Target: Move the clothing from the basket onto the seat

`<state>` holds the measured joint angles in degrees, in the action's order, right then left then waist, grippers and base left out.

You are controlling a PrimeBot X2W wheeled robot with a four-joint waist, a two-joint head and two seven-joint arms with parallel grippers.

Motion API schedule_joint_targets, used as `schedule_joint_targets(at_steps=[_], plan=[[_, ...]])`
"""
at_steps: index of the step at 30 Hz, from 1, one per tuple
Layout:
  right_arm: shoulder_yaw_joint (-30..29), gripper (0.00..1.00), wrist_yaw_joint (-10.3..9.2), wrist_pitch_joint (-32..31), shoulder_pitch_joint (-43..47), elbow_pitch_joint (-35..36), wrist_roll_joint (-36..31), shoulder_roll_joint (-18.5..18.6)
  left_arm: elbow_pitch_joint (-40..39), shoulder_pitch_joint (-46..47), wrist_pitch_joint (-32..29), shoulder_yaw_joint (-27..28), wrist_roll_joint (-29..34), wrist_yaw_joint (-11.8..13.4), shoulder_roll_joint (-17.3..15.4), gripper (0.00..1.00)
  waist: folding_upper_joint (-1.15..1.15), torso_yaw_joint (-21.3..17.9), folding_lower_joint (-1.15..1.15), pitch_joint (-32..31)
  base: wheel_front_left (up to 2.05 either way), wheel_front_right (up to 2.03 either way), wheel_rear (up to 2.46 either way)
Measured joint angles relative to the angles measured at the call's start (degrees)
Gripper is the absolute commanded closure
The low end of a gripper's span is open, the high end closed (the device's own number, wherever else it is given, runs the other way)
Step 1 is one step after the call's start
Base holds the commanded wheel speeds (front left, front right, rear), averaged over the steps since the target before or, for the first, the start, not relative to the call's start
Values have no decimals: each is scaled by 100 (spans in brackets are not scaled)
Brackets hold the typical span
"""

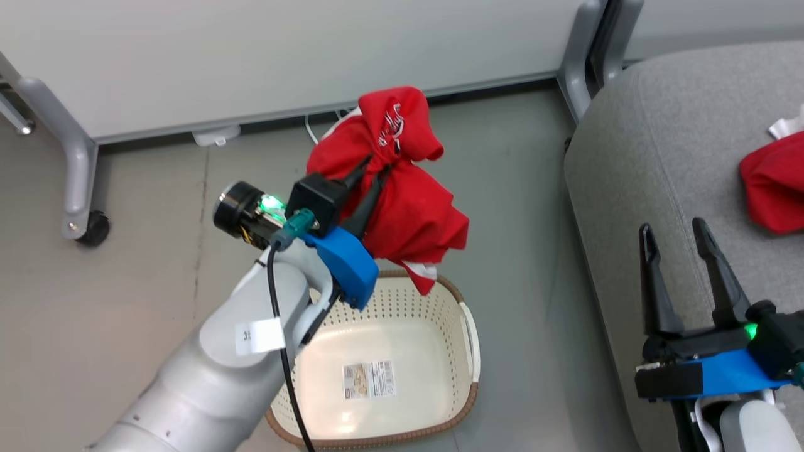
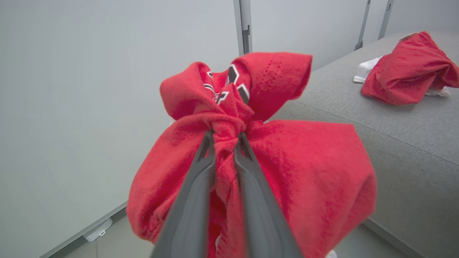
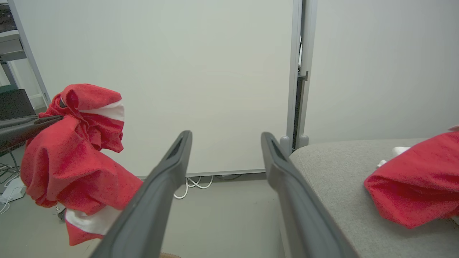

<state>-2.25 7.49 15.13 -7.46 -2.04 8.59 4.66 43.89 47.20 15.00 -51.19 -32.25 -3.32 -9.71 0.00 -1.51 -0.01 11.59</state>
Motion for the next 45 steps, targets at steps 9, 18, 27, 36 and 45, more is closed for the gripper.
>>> schedule_joint_targets(at_steps=[9,18,27,36,45], plan=[[31,0,0,-1,429,-116,5,-33,-423,-643,0,111,108,-8,64,100,0,139,0,-659,0,0,0],[297,0,0,-1,467,-67,76,-56,-557,-762,0,93,169,-24,71,100,0,327,0,-916,0,0,0],[1397,0,0,0,-371,-125,218,167,-641,-737,0,102,218,-23,80,100,0,419,1,-807,0,0,0],[2321,0,0,0,-1181,-748,316,288,-715,-583,0,101,307,-35,212,100,0,610,1,-617,0,0,0],[2792,0,0,-1,-1563,-1802,278,296,-805,-491,0,111,409,-58,335,100,0,806,1,-490,0,0,0]])
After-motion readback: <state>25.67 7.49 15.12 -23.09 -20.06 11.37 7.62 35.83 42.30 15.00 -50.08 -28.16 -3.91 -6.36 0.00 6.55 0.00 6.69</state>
